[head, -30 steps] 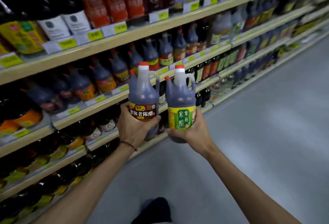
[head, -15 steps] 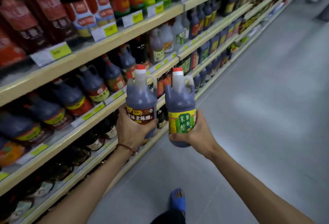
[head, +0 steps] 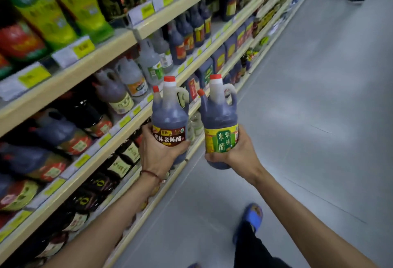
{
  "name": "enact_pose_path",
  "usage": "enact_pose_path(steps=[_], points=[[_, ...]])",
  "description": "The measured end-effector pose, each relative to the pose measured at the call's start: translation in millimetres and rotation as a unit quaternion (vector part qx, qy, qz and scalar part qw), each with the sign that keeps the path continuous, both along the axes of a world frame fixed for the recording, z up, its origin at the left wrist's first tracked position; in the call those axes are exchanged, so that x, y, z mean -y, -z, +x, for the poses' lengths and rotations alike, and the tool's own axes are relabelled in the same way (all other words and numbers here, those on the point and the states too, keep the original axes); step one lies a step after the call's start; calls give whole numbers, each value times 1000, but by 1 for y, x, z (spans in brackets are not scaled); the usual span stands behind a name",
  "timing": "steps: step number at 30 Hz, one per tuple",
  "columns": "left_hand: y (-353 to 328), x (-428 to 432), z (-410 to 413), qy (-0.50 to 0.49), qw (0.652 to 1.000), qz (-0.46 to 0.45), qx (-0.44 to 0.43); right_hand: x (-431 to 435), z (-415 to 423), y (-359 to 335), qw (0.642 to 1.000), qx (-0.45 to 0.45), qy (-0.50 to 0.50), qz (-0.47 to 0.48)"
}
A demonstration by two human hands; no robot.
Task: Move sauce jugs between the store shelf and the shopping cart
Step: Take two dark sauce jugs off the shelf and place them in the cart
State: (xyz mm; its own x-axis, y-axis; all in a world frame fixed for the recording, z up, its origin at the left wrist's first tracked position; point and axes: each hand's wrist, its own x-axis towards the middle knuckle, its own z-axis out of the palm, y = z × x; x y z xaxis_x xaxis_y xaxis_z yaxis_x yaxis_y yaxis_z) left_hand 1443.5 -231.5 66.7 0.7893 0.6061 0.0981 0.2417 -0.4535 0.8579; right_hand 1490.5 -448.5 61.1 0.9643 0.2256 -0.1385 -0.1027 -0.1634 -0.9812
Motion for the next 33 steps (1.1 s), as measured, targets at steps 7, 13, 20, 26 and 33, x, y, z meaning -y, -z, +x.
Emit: enact_pose_path(steps=[7, 13, 20, 26, 33], points=[[-5, 78, 153, -30, 999, 4, -19, 68, 156, -6, 999, -13, -36, -7], [-5, 113, 264, -51, 999, 5, -17, 97, 274, -15, 999, -16, -30, 20], [9, 114, 420, -49, 999, 17, -4, 99, 435, -1, 999, -13, -20, 22], [14, 102, 541, -45, 999, 10, -15, 83, 559, 7, 999, 5, -37, -16], [18, 108, 640, -94, 994, 45, -25, 76, 683, 11, 998, 37, -50, -17]])
